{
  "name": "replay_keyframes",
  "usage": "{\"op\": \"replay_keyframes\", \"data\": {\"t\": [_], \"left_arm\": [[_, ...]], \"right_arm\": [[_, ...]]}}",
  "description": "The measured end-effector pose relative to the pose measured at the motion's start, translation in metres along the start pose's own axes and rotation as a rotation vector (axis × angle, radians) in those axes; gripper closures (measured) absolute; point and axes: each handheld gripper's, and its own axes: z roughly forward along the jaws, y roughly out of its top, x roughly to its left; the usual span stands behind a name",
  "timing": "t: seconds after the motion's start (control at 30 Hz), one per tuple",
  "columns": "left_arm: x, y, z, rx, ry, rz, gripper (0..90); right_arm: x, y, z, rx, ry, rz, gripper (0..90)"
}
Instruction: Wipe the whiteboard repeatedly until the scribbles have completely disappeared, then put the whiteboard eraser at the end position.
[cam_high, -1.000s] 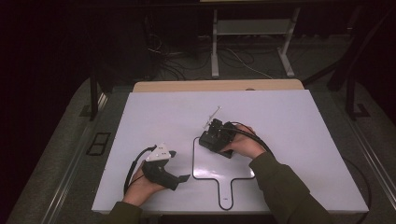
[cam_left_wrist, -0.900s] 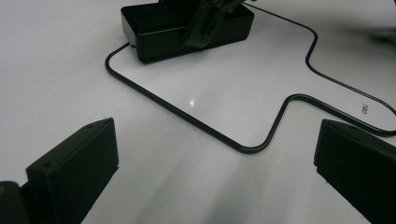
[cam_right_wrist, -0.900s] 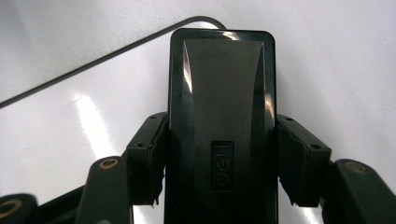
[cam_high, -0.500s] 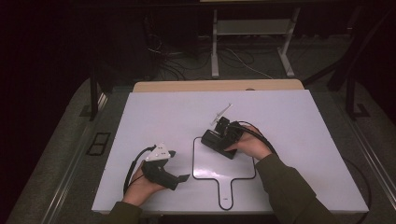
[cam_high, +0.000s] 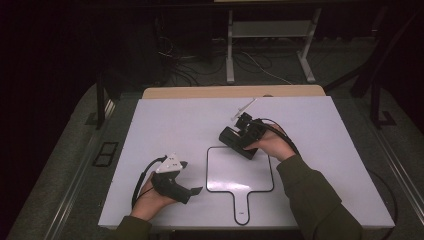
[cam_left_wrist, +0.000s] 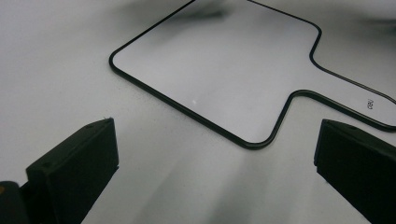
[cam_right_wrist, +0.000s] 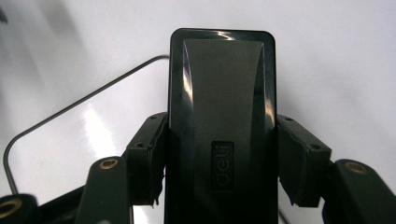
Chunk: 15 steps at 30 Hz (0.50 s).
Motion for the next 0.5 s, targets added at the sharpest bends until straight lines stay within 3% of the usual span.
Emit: {"op": "replay_keyframes", "data": {"t": [0.13, 0.4, 0.5], "left_arm": [[-0.001, 0.000, 0.000, -0.017, 0.001, -0.016, 0.0], [0.000, 0.000, 0.000, 0.000, -0.003, 0.008, 0.0], [0.001, -0.001, -0.001, -0.009, 0.000, -0.001, 0.0]], "right_arm": [[-0.012, 0.006, -0.007, -0.011, -0.003, 0.026, 38.8], [-0.033, 0.018, -0.013, -0.034, -0.027, 0.060, 38.8], [-0.041, 0.024, -0.014, -0.040, -0.037, 0.078, 38.8]]}}
